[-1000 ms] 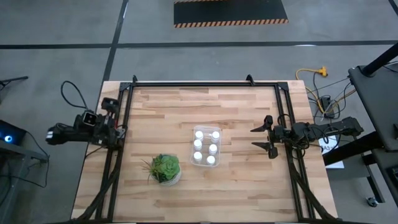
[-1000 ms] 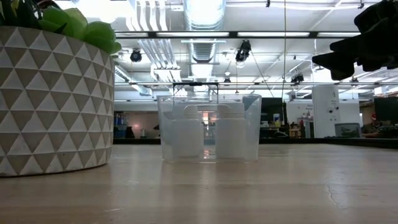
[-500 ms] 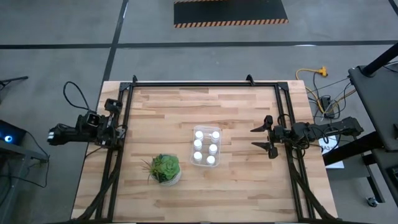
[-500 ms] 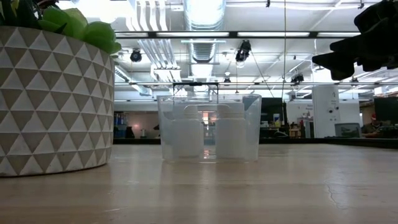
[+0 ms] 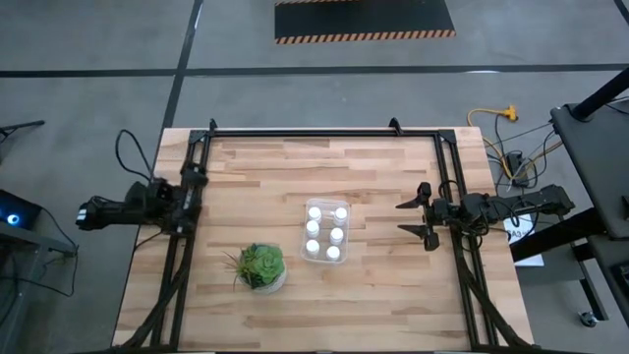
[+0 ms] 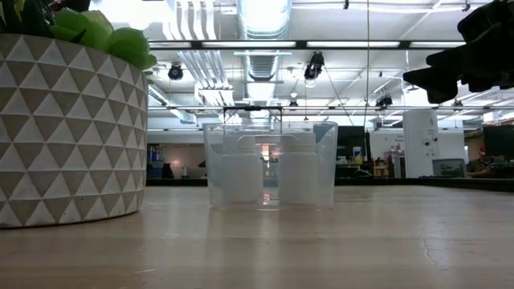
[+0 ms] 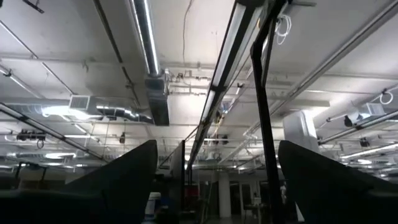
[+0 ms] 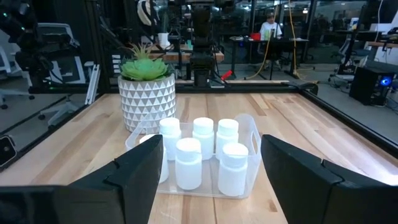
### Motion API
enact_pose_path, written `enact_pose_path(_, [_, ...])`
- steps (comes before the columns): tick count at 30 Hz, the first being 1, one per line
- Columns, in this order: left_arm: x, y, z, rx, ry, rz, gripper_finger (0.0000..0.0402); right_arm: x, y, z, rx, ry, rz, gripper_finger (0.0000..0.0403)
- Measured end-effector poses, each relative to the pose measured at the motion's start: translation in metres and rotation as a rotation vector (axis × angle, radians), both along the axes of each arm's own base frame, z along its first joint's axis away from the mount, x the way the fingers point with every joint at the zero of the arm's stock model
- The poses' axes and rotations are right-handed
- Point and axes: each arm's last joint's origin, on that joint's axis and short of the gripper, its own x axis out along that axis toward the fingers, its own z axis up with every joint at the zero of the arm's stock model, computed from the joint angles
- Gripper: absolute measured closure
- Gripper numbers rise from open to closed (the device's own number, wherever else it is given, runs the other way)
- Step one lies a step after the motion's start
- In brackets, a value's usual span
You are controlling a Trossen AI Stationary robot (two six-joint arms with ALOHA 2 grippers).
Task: Pick and place pill bottles into a basket
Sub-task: Return to Home Position
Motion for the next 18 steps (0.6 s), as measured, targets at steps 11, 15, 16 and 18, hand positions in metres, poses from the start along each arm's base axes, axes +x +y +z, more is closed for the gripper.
enact_pose_path(11, [0.017, 0.0, -0.026, 0.006, 0.323, -0.002, 0.0087, 0.0, 0.0, 0.0, 0.002, 0.001, 0.0, 0.0142])
enact_pose_path(15, [0.02, -0.001, -0.035, 0.009, 0.432, -0.001, 0.0087, 0.0, 0.0, 0.0, 0.002, 0.0, 0.0, 0.0142])
enact_pose_path(16, [0.021, -0.001, -0.038, 0.009, 0.461, -0.001, 0.0087, 0.0, 0.0, 0.0, 0.002, 0.001, 0.0, 0.0142])
enact_pose_path(18, [0.022, -0.001, -0.043, 0.011, 0.513, -0.001, 0.0087, 0.0, 0.0, 0.0, 0.0, 0.0, 0.0, 0.0142])
